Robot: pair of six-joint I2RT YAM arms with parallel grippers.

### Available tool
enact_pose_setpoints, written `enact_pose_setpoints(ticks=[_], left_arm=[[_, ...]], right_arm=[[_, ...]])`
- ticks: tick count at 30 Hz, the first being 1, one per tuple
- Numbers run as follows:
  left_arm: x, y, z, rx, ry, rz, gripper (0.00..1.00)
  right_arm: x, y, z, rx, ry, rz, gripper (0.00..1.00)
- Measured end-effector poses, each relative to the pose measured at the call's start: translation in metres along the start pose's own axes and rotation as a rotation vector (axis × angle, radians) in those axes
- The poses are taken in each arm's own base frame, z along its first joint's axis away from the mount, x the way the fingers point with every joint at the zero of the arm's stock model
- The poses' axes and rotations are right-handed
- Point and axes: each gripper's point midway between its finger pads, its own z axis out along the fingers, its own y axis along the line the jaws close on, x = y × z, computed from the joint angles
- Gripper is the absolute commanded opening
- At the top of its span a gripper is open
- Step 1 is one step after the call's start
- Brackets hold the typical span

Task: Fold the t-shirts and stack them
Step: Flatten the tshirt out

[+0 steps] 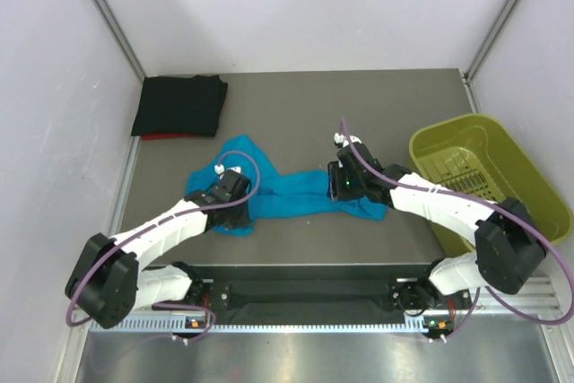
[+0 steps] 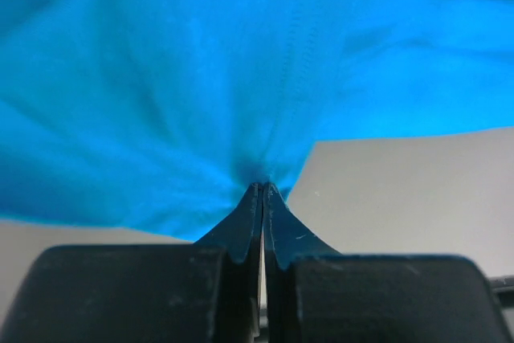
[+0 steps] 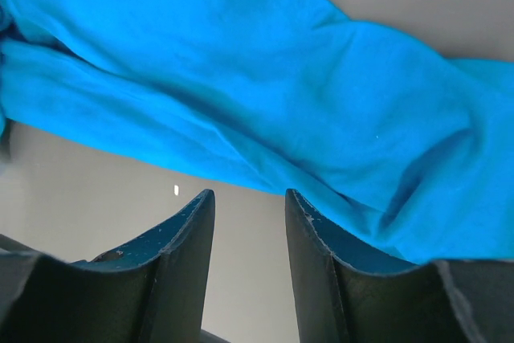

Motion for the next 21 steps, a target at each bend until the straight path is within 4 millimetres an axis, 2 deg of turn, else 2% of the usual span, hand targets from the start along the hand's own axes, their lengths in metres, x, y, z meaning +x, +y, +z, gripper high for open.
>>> enact_pose_setpoints(ticks=[2, 7, 9, 11, 17, 21], left_arm=[[-0.015, -0.002, -0.016, -0.016, -0.037, 0.008, 0.00], [-0.091, -0.018, -0.077, 0.022, -0.309, -0.025, 0.00], [-0.109, -0.015, -0.088, 0.017, -0.358, -0.043, 0.00], [-0.123, -0.006, -0.088, -0.014, -0.368, -0.058, 0.00], [-0.125, 0.026, -0.062, -0.085, -0.266, -0.101, 0.00], [-0.139, 0.040, -0.064, -0.102, -0.284, -0.146, 0.00]], right_arm=[[-0.005, 0.001, -0.003, -0.006, -0.022, 0.007, 0.41], [-0.005, -0.001, -0.005, -0.001, -0.039, 0.016, 0.40], [-0.005, -0.003, -0.006, 0.012, -0.041, 0.018, 0.40], [-0.006, -0.005, -0.008, 0.021, -0.047, 0.017, 0.40], [-0.007, -0.019, -0.019, 0.079, -0.077, 0.008, 0.38], [0.006, -0.029, -0.021, 0.107, -0.059, 0.008, 0.38]])
